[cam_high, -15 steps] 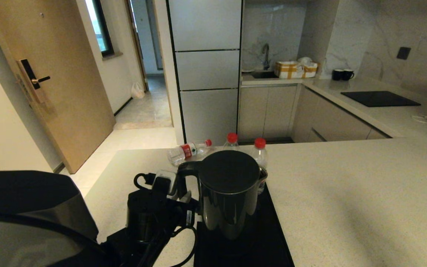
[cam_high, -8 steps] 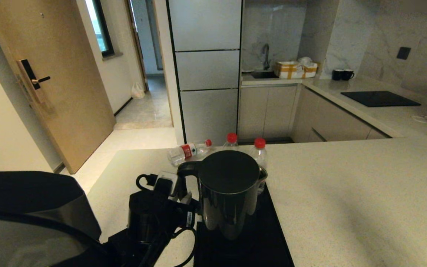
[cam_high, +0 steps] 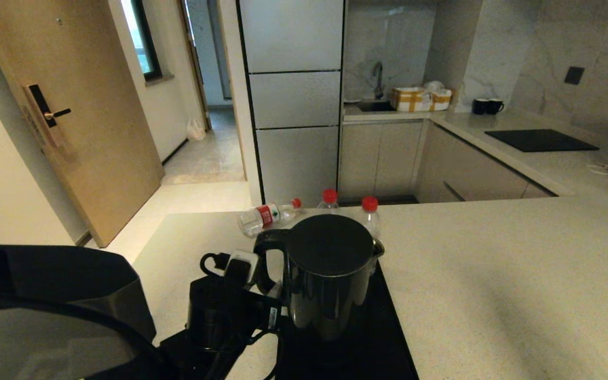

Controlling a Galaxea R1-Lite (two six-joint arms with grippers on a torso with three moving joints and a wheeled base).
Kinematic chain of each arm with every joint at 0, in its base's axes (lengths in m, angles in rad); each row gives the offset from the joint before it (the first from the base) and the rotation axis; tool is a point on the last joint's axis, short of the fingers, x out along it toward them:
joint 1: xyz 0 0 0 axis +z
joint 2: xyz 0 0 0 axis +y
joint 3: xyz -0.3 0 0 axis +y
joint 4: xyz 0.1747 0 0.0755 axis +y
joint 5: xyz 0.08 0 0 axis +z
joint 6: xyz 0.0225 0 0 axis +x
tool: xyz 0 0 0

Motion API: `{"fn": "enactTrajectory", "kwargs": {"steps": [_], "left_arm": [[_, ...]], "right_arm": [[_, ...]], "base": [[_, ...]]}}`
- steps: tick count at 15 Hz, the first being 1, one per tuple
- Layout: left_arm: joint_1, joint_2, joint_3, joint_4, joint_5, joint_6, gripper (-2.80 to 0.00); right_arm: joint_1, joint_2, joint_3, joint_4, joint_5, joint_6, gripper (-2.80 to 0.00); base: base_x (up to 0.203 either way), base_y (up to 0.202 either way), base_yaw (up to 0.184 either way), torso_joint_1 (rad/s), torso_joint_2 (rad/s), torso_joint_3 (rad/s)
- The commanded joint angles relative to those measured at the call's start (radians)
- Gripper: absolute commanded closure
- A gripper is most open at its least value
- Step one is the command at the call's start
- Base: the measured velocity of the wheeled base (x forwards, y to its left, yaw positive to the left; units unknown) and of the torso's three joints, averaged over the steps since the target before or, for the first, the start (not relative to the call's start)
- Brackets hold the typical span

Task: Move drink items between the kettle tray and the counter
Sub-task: Return the kettle to its original position

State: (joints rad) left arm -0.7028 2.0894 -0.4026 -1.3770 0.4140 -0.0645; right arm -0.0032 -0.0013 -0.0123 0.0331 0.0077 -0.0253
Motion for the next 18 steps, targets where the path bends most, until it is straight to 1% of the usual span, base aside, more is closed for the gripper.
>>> {"fn": "enactTrajectory", "kwargs": {"steps": [1,3,8,10,12,18], "left_arm": [[-0.001,-0.01,0.0,-0.019,0.005,-0.001,-2.8],[-0.007,-0.041,0.004,-0.017,0.003,-0.001,-2.8],[-0.02,-0.055,-0.006,-0.02,0.005,-0.001,-2.8],[-0.03,-0.117,0.013,-0.019,0.004,-0.001,-2.8],[-0.032,-0.126,0.021,-0.019,0.005,-0.001,-2.8],[-0.035,-0.226,0.074,-0.009,0.003,0.0,-2.8]], "right_arm": [[0.0,0.001,0.0,0.001,0.0,-0.001,0.0],[0.0,0.001,0.0,0.001,0.0,-0.001,0.0],[0.0,0.001,0.0,0.001,0.0,-0.001,0.0],[0.0,0.001,0.0,0.001,0.0,-0.001,0.0],[0.0,0.001,0.0,0.001,0.0,-0.001,0.0],[0.0,0.001,0.0,0.001,0.0,-0.001,0.0]], "base": [[0.0,0.0,0.0,0.0,0.0,0.0],[0.0,0.0,0.0,0.0,0.0,0.0],[0.0,0.0,0.0,0.0,0.0,0.0],[0.0,0.0,0.0,0.0,0.0,0.0],[0.0,0.0,0.0,0.0,0.0,0.0],[0.0,0.0,0.0,0.0,0.0,0.0]]}}
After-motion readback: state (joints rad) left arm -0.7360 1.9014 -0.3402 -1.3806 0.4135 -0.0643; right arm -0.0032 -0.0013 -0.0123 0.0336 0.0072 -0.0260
